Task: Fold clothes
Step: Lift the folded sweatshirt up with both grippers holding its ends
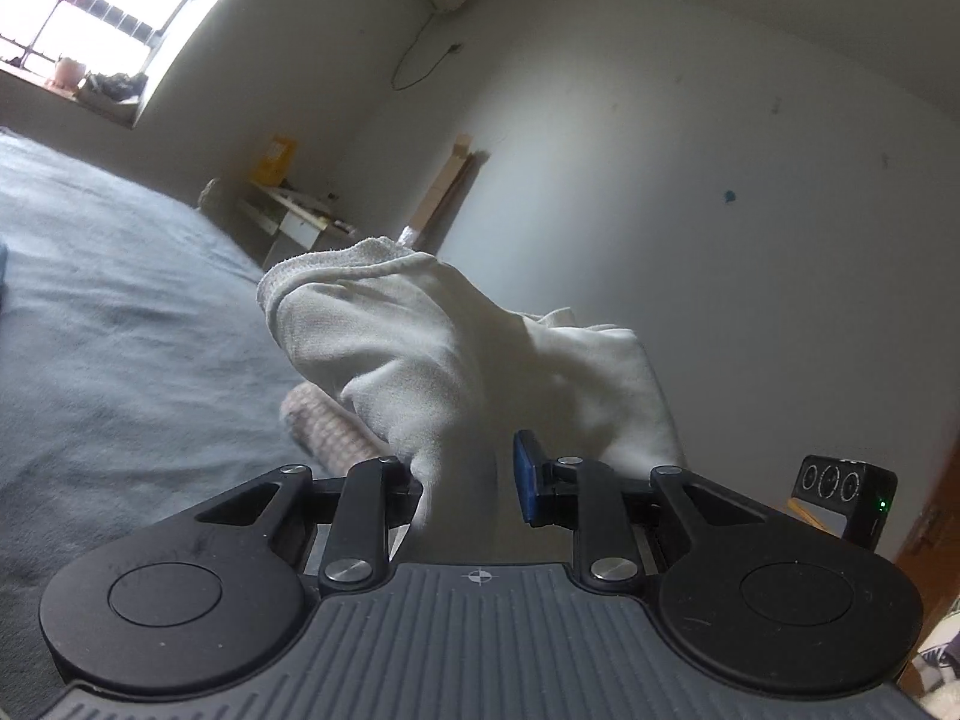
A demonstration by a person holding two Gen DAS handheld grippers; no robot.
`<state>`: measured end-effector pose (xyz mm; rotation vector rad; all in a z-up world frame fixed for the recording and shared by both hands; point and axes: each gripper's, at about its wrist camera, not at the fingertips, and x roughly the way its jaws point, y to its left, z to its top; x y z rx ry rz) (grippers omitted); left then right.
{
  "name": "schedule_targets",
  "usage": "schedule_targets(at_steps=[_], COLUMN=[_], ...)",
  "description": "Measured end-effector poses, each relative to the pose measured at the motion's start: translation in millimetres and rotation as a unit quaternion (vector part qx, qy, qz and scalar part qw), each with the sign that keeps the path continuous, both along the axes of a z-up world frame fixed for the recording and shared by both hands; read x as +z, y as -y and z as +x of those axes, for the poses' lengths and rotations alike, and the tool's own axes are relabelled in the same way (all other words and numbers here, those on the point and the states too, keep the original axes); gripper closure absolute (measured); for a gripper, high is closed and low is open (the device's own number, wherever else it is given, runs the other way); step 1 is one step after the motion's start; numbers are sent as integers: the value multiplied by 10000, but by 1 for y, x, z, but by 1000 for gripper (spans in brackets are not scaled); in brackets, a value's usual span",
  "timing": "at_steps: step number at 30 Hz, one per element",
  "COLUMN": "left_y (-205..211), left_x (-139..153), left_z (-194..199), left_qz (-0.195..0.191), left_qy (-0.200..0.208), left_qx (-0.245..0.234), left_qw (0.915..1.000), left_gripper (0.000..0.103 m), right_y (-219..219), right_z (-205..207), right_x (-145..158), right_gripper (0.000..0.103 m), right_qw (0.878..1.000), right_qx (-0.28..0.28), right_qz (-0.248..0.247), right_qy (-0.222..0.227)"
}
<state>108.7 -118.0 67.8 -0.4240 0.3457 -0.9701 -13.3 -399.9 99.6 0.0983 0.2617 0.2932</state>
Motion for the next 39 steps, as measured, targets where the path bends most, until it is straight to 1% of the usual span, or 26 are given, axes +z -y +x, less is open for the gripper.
schedule_targets(at_steps=[2, 4, 7, 10, 15, 19, 23, 31, 36, 39], left_y=[19, 41, 75, 106, 148, 171, 183, 196, 203, 209], left_x=[16, 30, 47, 58, 69, 73, 73, 73, 67, 62], left_z=[-2, 1, 13, 29, 53, 69, 76, 83, 95, 106], left_qz=[-59, -34, -31, -52, -31, 63, 83, 265, 378, 483], left_qy=[195, 389, 579, 717, 857, 851, 810, 786, 672, 583], left_qx=[-101, -156, -104, -67, -61, -72, -80, -97, -49, -8], left_qw=[9997, 9991, 9983, 9974, 9963, 9963, 9966, 9965, 9970, 9971], left_gripper=[80, 80, 80, 80, 80, 80, 80, 80, 80, 80], right_y=[12, 26, 50, 76, 122, 158, 181, 199, 205, 211], right_z=[-11, -18, -20, -8, 27, 50, 62, 76, 90, 108], right_x=[16, 32, 53, 70, 90, 96, 97, 90, 78, 67], right_gripper=[83, 83, 83, 83, 83, 83, 83, 83, 83, 83], right_qw=[9995, 9979, 9940, 9908, 9912, 9924, 9928, 9940, 9952, 9962], right_qx=[-139, -329, -609, -803, -885, -824, -823, -793, -753, -712], right_qz=[-177, -325, -520, -564, -344, -178, -128, -141, -50, -27], right_qy=[236, 446, 751, 930, 923, 892, 856, 735, 630, 509])
